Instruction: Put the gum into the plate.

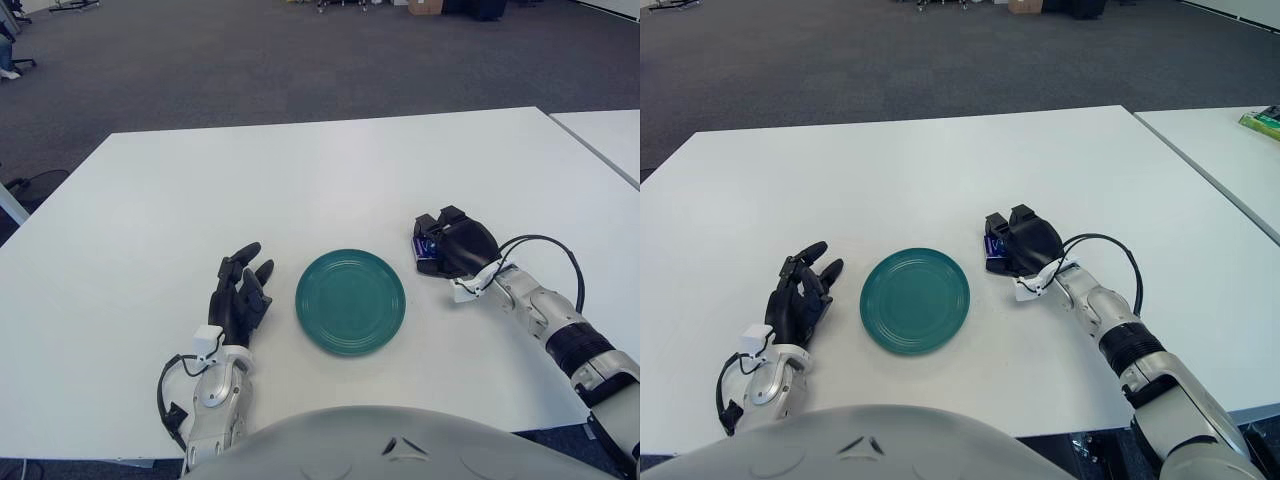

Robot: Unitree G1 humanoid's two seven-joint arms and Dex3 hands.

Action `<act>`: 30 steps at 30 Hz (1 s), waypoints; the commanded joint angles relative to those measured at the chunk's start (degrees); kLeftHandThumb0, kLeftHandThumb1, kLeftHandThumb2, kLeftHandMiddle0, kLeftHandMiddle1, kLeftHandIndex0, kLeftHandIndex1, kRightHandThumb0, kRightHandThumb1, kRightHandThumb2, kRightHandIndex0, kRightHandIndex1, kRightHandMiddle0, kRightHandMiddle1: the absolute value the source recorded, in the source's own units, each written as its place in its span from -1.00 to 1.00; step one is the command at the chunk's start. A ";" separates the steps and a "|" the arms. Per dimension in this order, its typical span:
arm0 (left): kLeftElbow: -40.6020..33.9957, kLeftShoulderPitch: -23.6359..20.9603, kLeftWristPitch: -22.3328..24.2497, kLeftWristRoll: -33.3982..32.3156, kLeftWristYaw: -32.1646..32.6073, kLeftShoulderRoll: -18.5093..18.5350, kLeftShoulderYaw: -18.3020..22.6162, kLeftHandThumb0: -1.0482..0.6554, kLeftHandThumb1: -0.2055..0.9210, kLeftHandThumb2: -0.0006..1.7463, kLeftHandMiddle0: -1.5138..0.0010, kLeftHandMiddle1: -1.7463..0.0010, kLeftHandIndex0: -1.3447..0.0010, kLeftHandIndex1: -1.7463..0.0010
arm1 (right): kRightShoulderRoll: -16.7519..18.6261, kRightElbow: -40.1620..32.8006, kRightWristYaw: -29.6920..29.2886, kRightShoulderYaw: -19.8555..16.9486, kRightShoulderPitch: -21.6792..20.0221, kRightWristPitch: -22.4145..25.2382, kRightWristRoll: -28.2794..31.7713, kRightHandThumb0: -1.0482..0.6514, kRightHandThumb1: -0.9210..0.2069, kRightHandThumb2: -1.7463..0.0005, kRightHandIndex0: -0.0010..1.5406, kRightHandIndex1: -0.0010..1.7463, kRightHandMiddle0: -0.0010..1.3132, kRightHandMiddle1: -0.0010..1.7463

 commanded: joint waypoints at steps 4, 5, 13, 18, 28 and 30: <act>0.30 -0.51 0.59 -0.96 -0.53 0.05 0.31 -0.68 1.00 0.07 0.32 0.61 0.72 -0.17 | -1.97 0.40 5.56 2.13 6.13 -0.93 0.59 -0.32 -1.00 0.34 0.04 1.00 -0.11 1.00; 0.29 -0.55 0.66 -1.03 -0.56 0.09 0.30 -0.68 1.00 0.07 0.32 0.61 0.72 -0.17 | -2.17 -0.61 5.81 1.82 6.44 -0.89 0.97 -0.30 -0.93 0.29 0.04 1.00 -0.19 1.00; 0.18 -0.64 0.76 -1.11 -0.59 0.30 0.12 -0.68 1.00 0.06 0.32 0.62 0.73 -0.16 | -2.63 -3.52 6.41 1.09 7.64 -0.57 2.34 -0.22 -0.60 0.05 0.12 1.00 -0.46 1.00; -0.06 -0.58 0.87 -0.98 -0.60 0.40 0.02 -0.68 1.00 0.07 0.33 0.63 0.73 -0.16 | -3.06 -6.04 7.73 0.04 8.55 -1.13 3.92 -0.22 -0.58 0.03 0.13 1.00 -0.47 1.00; 0.14 -0.90 1.01 -1.30 -0.74 0.61 0.25 -0.67 1.00 0.07 0.32 0.63 0.72 -0.15 | -3.25 -21.01 23.36 -5.58 3.78 3.89 9.25 -0.22 -0.57 0.03 0.13 1.00 -0.47 1.00; 0.04 -0.85 1.22 -1.30 -0.88 0.75 0.11 -0.67 1.00 0.07 0.31 0.64 0.72 -0.14 | -2.58 -23.44 23.50 -6.99 4.11 4.20 9.85 -0.22 -0.58 0.03 0.11 1.00 -0.47 1.00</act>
